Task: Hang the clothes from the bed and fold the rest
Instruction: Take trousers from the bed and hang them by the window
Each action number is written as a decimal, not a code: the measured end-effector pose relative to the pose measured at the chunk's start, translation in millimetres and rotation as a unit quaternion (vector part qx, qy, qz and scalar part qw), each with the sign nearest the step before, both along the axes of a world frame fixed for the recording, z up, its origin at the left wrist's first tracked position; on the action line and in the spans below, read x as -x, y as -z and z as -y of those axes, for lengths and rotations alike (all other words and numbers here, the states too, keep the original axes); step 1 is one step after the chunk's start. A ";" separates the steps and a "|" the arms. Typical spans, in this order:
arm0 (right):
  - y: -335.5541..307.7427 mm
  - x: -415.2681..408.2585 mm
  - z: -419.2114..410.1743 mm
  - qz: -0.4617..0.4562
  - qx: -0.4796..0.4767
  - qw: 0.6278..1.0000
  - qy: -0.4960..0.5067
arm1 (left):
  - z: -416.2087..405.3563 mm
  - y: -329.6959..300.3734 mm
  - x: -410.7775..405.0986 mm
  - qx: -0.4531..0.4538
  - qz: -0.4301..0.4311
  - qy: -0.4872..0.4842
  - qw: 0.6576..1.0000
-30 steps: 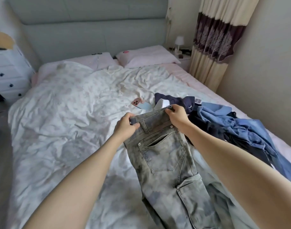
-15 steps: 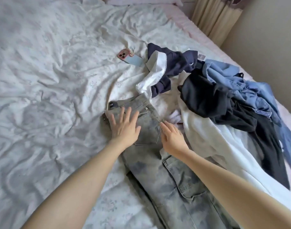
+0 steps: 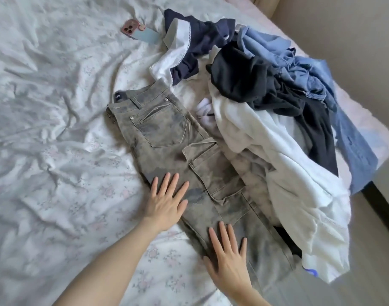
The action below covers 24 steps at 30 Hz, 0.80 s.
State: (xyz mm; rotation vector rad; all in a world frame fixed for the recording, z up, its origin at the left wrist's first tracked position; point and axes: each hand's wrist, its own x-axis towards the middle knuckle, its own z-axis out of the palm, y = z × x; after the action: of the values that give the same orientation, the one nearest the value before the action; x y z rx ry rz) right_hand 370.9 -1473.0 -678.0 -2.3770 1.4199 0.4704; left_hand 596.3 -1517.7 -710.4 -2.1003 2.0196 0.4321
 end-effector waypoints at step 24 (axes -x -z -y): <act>9.4 60.5 -84.0 0.040 0.045 0.995 0.079 | -57.5 -52.8 81.8 0.177 -0.052 0.269 0.945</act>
State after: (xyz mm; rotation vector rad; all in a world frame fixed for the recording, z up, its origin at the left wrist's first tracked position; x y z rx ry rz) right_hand 310.5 -1389.0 -687.3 -2.2998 1.6078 0.2711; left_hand 514.5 -1460.2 -657.6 -1.5921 2.7748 0.0902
